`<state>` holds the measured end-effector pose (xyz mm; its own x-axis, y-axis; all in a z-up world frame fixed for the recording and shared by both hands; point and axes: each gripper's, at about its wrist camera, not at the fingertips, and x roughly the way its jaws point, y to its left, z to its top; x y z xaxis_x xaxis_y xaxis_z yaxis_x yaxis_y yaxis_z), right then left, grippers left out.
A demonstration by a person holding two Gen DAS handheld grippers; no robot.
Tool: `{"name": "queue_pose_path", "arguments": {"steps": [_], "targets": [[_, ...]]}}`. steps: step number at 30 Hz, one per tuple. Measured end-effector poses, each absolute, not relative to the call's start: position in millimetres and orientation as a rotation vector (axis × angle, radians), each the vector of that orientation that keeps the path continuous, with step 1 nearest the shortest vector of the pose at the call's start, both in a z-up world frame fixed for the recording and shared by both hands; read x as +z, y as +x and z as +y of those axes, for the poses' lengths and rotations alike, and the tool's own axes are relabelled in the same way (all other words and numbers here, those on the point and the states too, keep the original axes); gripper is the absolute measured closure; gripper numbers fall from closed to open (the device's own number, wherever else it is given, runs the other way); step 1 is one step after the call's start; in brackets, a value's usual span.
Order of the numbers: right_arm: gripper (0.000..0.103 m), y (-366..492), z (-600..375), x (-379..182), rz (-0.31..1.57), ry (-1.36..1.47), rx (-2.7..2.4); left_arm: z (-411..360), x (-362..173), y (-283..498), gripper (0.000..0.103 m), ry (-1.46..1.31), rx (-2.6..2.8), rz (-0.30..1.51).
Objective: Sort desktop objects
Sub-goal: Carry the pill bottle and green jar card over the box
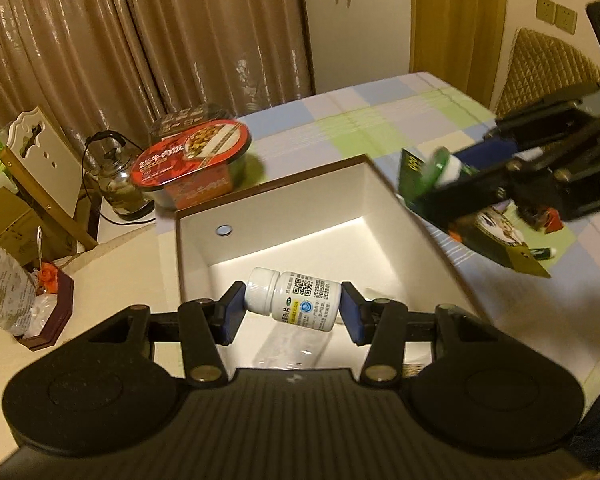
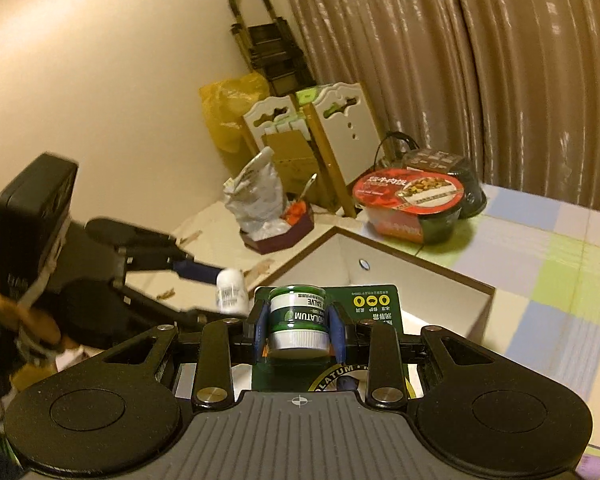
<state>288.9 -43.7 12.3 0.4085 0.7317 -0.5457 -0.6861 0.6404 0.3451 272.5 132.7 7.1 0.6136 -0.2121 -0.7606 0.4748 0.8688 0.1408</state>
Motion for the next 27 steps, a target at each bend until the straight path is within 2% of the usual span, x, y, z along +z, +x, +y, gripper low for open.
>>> {"name": "queue_pose_path", "arguments": {"steps": [14,27], "targets": [[0.072,342.0,-23.8,-17.8,0.810,0.129,0.781,145.0,-23.6,330.4,0.058,0.377,-0.455,0.862],[0.072,381.8,-6.9,-52.3,0.894,0.027,0.708,143.5,-61.7,382.7,0.058,0.374,-0.507,0.931]]}}
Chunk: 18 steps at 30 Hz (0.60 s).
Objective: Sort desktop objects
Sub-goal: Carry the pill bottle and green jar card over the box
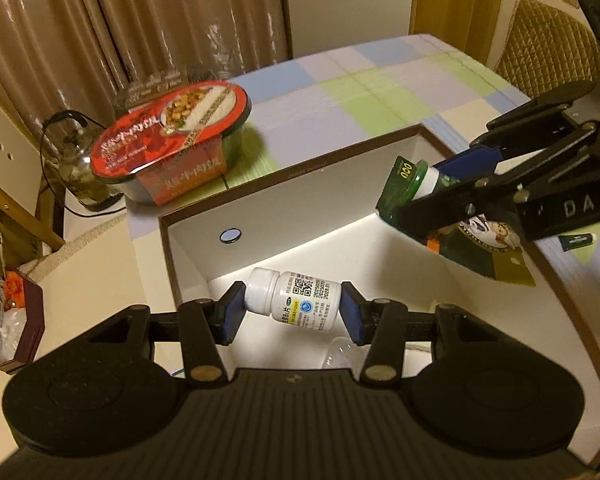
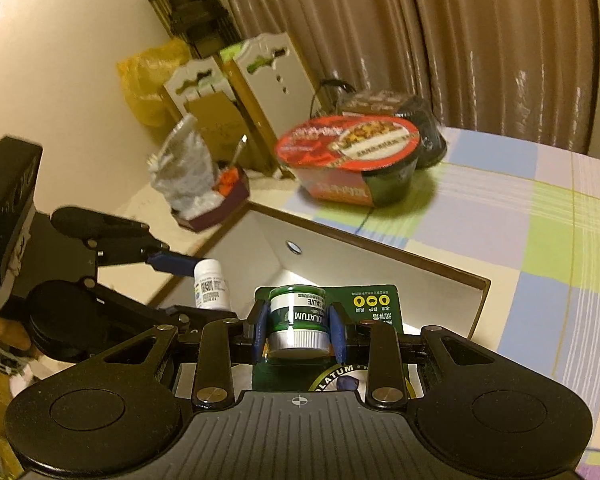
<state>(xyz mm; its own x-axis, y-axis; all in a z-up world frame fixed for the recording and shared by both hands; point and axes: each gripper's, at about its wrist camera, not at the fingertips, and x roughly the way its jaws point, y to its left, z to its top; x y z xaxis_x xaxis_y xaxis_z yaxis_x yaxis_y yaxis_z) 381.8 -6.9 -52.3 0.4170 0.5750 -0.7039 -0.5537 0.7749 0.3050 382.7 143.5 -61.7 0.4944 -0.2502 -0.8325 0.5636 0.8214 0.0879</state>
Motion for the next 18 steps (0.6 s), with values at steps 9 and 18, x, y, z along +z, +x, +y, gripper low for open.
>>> {"name": "queue_pose_path", "arguments": {"steps": [9,18], "targets": [[0.072,399.1,0.6,-77.4,0.938,-0.036,0.702,135.0,-96.6,418.0,0.058,0.382,-0.528,1.005],[0.072,405.4,1.4,-88.9,0.964,-0.024,0.690,130.1,-106.8,426.4,0.057,0.407,-0.560,1.012]]}}
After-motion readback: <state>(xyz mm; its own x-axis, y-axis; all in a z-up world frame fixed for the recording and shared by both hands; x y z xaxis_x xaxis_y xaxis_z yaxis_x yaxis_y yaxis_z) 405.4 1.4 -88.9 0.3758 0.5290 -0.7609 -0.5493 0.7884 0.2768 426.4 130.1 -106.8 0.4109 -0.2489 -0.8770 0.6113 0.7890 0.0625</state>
